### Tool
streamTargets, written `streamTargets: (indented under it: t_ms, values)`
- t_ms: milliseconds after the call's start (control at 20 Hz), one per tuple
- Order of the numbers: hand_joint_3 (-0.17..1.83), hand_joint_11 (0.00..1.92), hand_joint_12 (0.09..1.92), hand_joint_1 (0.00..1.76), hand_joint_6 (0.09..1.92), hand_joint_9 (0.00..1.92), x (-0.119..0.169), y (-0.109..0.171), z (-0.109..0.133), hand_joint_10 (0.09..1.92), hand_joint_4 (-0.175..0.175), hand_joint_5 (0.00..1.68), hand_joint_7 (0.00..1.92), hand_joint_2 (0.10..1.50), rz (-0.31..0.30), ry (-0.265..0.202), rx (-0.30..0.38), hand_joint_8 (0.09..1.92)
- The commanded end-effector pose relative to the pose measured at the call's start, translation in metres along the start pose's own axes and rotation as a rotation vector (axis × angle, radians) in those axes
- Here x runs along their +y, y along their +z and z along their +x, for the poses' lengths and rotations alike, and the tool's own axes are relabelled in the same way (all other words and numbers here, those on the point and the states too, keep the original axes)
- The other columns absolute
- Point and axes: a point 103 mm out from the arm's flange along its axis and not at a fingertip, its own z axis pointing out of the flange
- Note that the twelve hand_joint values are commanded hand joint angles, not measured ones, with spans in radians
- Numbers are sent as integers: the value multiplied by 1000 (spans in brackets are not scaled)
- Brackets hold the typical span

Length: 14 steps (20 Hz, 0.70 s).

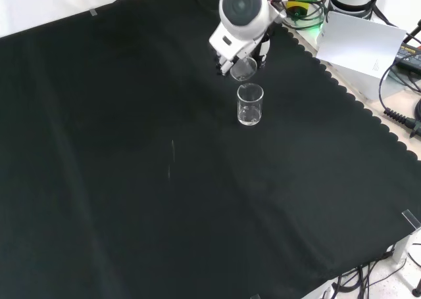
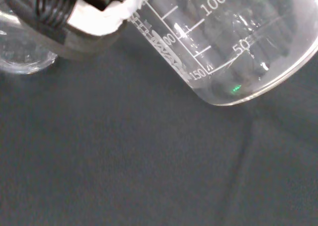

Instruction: Pour the water from the handheld beaker into the one on the table.

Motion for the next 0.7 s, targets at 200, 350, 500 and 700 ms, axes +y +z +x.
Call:
streamTargets:
  t_ms: [200,350,500,700]
  values:
    - [-175,1407,651,1435,87,1644,-17,7,-32,87,-175,1460,1418,997,-315,50,347,366]
    - [-175,1406,651,1435,87,1643,-18,8,-37,87,-175,1460,1416,997,-377,73,426,371]
    - [-175,1406,651,1435,87,1642,-19,9,-38,87,-175,1460,1414,998,-430,77,497,376]
    - [-175,1404,650,1434,87,1641,-17,10,-39,87,-175,1461,1412,998,-503,93,576,380]
